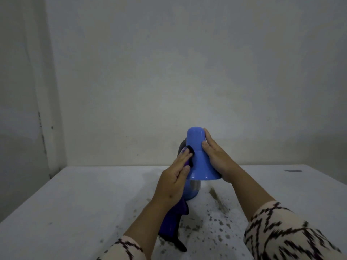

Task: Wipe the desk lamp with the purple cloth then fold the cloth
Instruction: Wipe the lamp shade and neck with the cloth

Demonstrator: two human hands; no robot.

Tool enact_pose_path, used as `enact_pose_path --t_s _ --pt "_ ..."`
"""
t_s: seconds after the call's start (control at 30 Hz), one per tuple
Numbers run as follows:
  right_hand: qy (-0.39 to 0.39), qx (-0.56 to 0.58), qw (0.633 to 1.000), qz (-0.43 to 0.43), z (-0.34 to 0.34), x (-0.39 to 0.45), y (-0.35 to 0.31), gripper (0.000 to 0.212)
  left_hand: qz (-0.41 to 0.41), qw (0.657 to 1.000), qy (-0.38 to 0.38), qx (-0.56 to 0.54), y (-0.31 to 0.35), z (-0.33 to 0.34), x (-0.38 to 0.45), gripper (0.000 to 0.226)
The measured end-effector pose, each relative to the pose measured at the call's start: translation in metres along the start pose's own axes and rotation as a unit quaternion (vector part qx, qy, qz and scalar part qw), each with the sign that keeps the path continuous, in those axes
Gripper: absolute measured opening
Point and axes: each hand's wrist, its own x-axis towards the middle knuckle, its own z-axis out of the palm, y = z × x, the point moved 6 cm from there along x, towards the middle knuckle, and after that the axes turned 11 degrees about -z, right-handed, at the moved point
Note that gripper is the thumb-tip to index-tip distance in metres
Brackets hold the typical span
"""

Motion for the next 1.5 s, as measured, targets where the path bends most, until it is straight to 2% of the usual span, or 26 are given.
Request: enact_pose_path --t_s 0.1,0.2,0.3,0.4,0.6,0.7,0.9,1.0,1.17,1.3,1.37,1.43,1.5 --pt "-0.003 -0.015 1.0 0.01 0.001 -0.001 -0.001 0.05 -0.126 0.99 0.037 -0.059 -0.022 -0.011 0.007 0.025" --pt "-0.006 -0.033 0.999 0.012 0.002 0.0 -0.001 0.049 -0.182 0.979 0.062 -0.072 -0.038 -0.014 0.005 0.028" --pt "0.002 -0.047 0.999 0.013 0.002 0.001 -0.002 0.05 -0.165 0.98 0.071 -0.084 -0.032 -0.013 0.002 0.029" --pt "0.009 -0.042 0.999 0.016 0.001 0.0 -0.002 0.051 -0.133 0.986 0.045 -0.084 -0.022 -0.01 0.004 0.029" --pt "0.002 -0.038 0.999 0.014 0.003 0.001 -0.005 0.052 -0.042 0.999 0.008 -0.019 -0.001 -0.006 0.001 0.039" --pt "-0.004 -0.047 0.999 0.016 0.006 0.002 -0.006 0.052 -0.056 0.997 0.021 -0.042 -0.007 -0.012 -0.002 0.039" --pt "-0.004 -0.079 0.997 0.014 0.014 0.004 -0.011 0.051 -0.151 0.981 0.08 -0.088 -0.026 -0.026 -0.007 0.031" --pt "0.007 -0.083 0.996 0.014 0.013 0.006 -0.011 0.051 -0.115 0.987 0.103 -0.052 -0.019 -0.023 -0.022 0.037" --pt "0.011 -0.071 0.997 0.018 0.011 0.006 -0.011 0.052 0.048 0.993 0.073 0.075 0.014 -0.002 -0.038 0.04" --pt "0.011 -0.062 0.998 0.016 0.015 0.003 -0.01 0.052 0.063 0.991 0.065 0.095 0.007 -0.004 -0.04 0.041" --pt "0.017 -0.067 0.998 0.012 0.017 0.001 -0.01 0.052 0.027 0.997 0.07 0.031 0.0 -0.01 -0.036 0.038" --pt "0.021 -0.068 0.997 0.012 0.018 0.001 -0.01 0.051 -0.051 0.993 0.087 -0.061 -0.013 -0.017 -0.027 0.038" --pt "0.021 -0.069 0.997 0.014 0.018 0.001 -0.011 0.051 -0.125 0.982 0.095 -0.106 -0.025 -0.023 -0.017 0.034"
